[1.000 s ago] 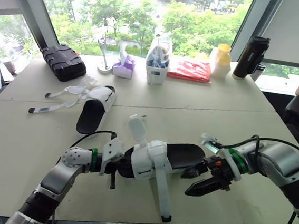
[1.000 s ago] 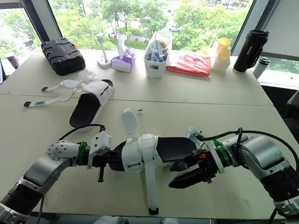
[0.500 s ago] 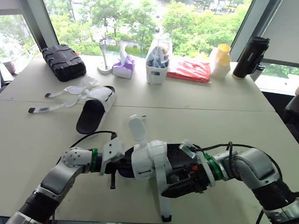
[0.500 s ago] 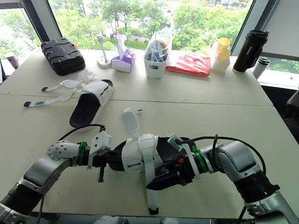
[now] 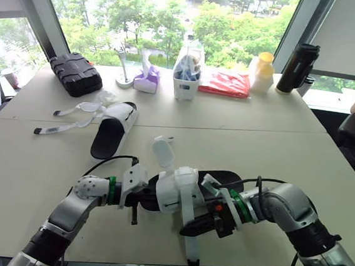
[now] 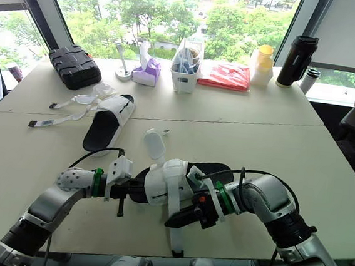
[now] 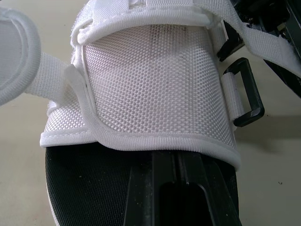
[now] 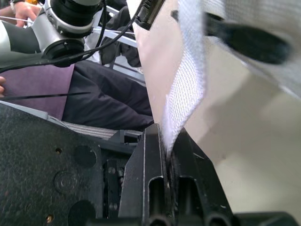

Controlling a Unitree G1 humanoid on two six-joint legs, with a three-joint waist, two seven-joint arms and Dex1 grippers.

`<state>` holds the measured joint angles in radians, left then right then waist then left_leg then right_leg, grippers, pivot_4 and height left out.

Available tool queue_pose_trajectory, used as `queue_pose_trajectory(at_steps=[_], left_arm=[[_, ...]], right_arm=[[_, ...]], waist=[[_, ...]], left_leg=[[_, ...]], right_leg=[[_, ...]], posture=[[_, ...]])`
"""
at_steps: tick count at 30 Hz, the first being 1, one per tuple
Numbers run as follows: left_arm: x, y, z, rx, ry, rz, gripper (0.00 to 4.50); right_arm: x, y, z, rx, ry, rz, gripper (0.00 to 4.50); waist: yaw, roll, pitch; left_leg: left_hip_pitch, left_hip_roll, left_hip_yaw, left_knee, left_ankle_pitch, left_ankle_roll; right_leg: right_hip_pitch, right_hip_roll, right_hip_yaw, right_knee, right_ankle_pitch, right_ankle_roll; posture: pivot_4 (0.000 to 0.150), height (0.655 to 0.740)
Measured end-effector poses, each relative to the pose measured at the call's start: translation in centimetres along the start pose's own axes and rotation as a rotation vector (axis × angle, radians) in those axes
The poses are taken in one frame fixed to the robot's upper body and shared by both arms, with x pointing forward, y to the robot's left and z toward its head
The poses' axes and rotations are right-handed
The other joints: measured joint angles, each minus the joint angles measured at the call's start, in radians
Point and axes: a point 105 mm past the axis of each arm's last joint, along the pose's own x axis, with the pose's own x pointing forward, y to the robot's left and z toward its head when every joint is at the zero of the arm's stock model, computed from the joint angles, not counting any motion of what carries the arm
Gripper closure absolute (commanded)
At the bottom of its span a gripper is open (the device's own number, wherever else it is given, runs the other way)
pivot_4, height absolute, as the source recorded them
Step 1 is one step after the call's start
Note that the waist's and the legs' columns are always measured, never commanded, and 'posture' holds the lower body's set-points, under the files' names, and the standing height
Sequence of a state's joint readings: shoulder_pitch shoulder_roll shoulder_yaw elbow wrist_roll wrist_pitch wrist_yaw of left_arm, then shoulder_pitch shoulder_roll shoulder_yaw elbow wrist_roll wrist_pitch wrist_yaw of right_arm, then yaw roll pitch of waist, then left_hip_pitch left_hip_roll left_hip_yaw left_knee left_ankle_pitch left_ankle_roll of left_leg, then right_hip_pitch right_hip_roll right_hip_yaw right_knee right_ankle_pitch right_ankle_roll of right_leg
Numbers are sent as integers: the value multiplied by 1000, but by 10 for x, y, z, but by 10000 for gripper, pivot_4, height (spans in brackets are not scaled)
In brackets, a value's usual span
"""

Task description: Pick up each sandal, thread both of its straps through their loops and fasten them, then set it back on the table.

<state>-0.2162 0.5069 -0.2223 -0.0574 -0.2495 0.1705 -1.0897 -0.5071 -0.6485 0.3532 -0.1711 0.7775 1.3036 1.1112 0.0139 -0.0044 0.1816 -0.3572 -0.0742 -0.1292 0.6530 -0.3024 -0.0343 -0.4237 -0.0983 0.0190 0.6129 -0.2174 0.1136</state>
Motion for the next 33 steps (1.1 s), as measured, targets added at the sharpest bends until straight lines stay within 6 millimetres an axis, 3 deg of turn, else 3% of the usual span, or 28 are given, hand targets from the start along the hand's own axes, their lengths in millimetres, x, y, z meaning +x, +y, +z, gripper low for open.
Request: queue_pose_trajectory(at_steps=[4,9,11,18,24,33], left_arm=[[0,0,0,-1,0,1,45000],[0,0,0,-2,1,-1,45000],[1,0,-1,-4,-1,-8,45000],[2,1,0,-4,-3,-18,45000],[3,1,0,-3,-4,-20,45000],[3,0,0,-1,-6,-17,45000]], right_arm=[[-8,5,12,-18,-34,-2,44610],[-43,42,72,-215,-58,-38,44610],[-45,48,82,-252,-59,-35,44610],[-44,32,111,-165,-85,-32,44610],[-37,9,112,-130,-58,-55,44610],[-39,-2,125,-127,-55,-65,44610]], waist=[[-1,0,0],[0,0,-1],[1,-2,-4],[0,-2,-4],[-2,-2,-4],[-2,-2,-4]], left_leg=[[0,0,0,0,0,0],[0,0,0,0,0,0],[0,0,0,-1,0,0],[0,-1,-1,0,0,0],[0,-1,-1,0,0,0],[0,-1,-1,-1,0,0]], right_leg=[[0,0,0,0,0,0],[0,0,-1,0,0,0],[1,0,-3,0,0,0],[0,0,-2,0,0,0],[0,0,-1,0,0,0],[-1,0,-1,1,0,0]], posture=[[1500,7400],[1500,7400],[1500,7400],[1500,7400],[1500,7400],[1500,7400]])
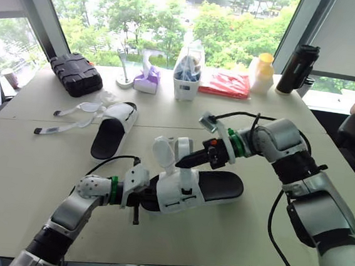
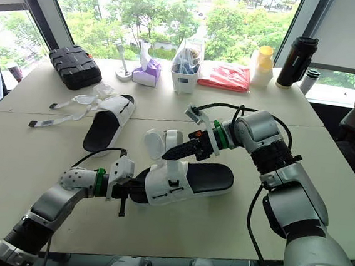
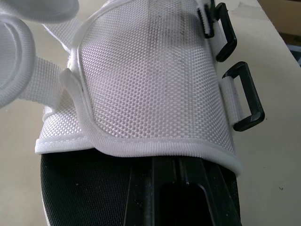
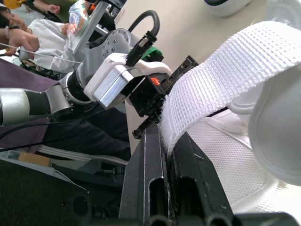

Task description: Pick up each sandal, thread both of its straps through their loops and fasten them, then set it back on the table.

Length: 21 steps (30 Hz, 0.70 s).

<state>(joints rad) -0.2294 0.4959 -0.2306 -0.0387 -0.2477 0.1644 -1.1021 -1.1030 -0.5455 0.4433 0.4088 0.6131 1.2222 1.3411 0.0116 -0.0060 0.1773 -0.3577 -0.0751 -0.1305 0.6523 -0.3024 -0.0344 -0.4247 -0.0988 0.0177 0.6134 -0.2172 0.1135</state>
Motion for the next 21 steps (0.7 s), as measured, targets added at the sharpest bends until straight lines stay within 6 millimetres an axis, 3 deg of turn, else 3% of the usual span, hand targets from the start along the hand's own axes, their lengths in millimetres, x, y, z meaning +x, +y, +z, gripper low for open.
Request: queue_pose_trajectory(at_steps=[6,21], left_arm=[[0,-1,0,0,-1,3,45000],[0,-1,0,2,-1,12,45000]], right_arm=[[0,-2,4,8,6,10,44610],[3,-1,-7,52,74,50,44610]], waist=[[0,0,0],[0,0,0]], left_leg=[[0,0,0,0,0,0],[0,0,0,-1,0,0]], right_leg=[[0,0,0,0,0,0],[-1,0,0,0,0,0]], posture=[[1500,7400],[1500,7400]])
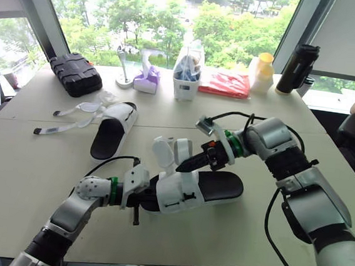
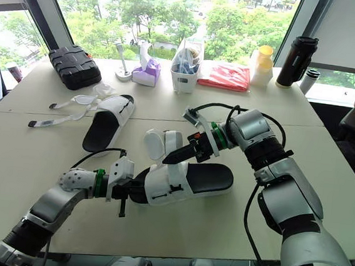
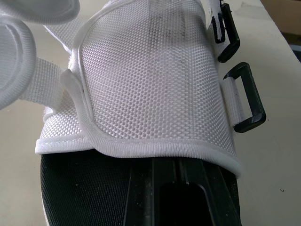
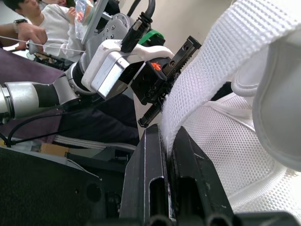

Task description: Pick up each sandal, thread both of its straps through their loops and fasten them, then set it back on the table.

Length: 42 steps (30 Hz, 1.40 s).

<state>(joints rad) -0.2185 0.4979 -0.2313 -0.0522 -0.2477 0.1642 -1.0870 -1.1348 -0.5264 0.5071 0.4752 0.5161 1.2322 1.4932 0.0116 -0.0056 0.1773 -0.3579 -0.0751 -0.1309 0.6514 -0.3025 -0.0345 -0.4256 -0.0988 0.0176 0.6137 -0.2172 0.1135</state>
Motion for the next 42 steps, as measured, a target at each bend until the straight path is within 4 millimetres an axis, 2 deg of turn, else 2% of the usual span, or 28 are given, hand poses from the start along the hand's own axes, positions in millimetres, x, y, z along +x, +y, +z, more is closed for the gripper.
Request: queue_pose_trajectory(at_steps=[8,15,20,23,32,42], left_arm=[[0,-1,0,1,-1,4,45000],[0,-1,0,2,-1,4,45000],[0,-1,0,2,-1,5,45000],[0,-2,0,2,-1,4,45000],[1,-2,1,6,2,7,45000],[2,-2,1,8,2,2,45000]], right_arm=[[2,-7,-4,-31,26,-27,44610],[6,-26,-9,-21,17,-87,44610],[5,-27,-9,-27,19,-87,44610],[5,-25,-12,-36,26,-80,44610],[12,-5,-26,-124,89,-33,44610],[17,2,-54,-185,119,-40,44610]], waist=[[-1,0,0],[0,0,0],[-1,0,0],[0,0,0],[1,0,0],[2,0,0]], left_leg=[[0,0,0,0,0,0],[0,0,0,0,0,0],[0,0,0,-1,0,0],[0,0,0,-1,0,0],[0,0,0,-1,0,0],[-1,0,0,-1,0,0]], right_leg=[[0,0,0,0,0,0],[0,0,0,0,0,0],[0,0,0,0,0,0],[0,0,0,0,0,0],[-1,0,0,0,0,0],[0,0,0,-1,0,0]], posture=[[1500,7400],[1500,7400],[1500,7400],[1500,7400],[1500,7400],[1500,7400]])
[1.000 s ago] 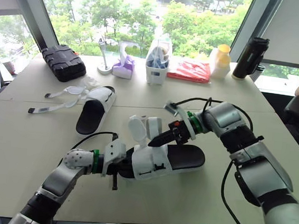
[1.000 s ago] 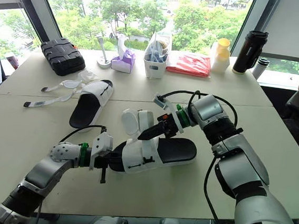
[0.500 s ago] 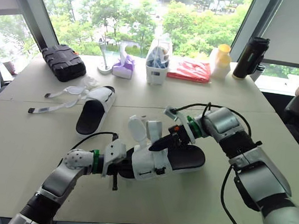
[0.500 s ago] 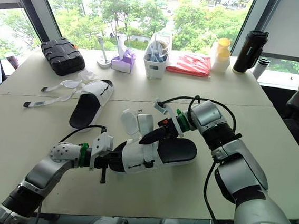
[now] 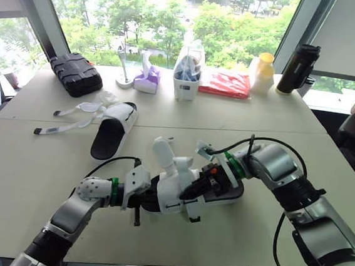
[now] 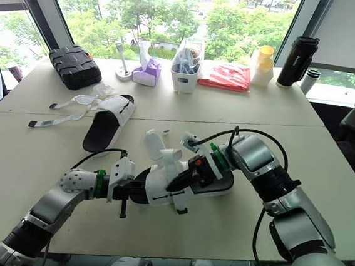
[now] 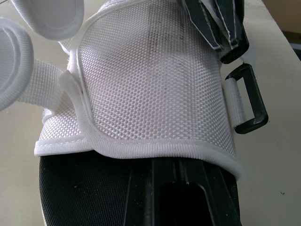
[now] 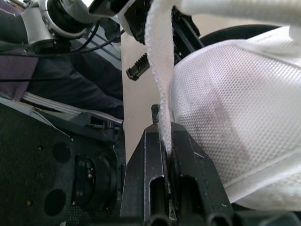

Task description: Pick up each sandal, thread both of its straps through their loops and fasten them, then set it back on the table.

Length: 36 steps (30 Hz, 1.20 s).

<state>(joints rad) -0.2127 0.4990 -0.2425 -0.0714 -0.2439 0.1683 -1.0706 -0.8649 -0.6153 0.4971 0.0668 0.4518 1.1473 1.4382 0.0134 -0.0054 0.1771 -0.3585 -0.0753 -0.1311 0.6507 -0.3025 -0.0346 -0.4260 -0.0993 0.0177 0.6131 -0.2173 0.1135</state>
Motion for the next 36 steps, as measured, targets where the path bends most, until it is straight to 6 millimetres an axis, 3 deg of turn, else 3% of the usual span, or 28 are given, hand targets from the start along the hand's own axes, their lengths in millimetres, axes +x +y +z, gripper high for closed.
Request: queue_pose_trajectory(at_steps=[3,7,10,18,24,28,30,36], left_arm=[[0,0,0,1,-1,-2,45000],[0,0,0,0,1,-1,45000],[1,1,-1,-1,2,-2,45000],[2,0,-1,3,0,-7,45000],[2,0,-1,2,0,-9,45000],[3,0,-1,5,-2,-9,45000],[2,0,-2,5,-1,-9,45000],[3,1,-1,7,-2,-11,45000]], right_arm=[[0,3,-4,-7,5,0,35239],[-5,11,-1,-22,-4,-2,15353],[-22,17,2,-38,-27,-42,509],[-72,36,-3,30,-92,-162,509],[-57,39,-43,207,-85,-116,509],[-34,35,-66,244,-97,-98,509],[-23,31,-67,244,-118,-93,509],[-16,24,-56,196,-168,-118,509]], waist=[[0,0,0],[0,0,0],[0,0,0],[2,0,0],[3,0,0],[3,-1,-1],[1,0,-1],[1,0,-1]], left_leg=[[0,0,0,0,0,0],[0,0,0,0,0,0],[0,0,0,0,0,0],[0,0,1,0,0,1],[0,0,2,1,0,1],[1,0,2,1,0,1],[1,0,2,1,0,1],[1,0,2,1,0,1]], right_leg=[[0,0,0,0,0,0],[0,0,0,0,0,0],[1,0,0,-1,0,0],[2,0,-1,-2,0,0],[2,-1,-1,-2,0,1],[3,-1,-1,-2,-1,2],[3,-2,0,-2,-1,2],[3,-1,-1,-2,-1,2]], posture=[[1500,7400],[1500,7400],[1500,7400],[1500,7400],[1500,7400],[1500,7400],[1500,7400],[1500,7400]])
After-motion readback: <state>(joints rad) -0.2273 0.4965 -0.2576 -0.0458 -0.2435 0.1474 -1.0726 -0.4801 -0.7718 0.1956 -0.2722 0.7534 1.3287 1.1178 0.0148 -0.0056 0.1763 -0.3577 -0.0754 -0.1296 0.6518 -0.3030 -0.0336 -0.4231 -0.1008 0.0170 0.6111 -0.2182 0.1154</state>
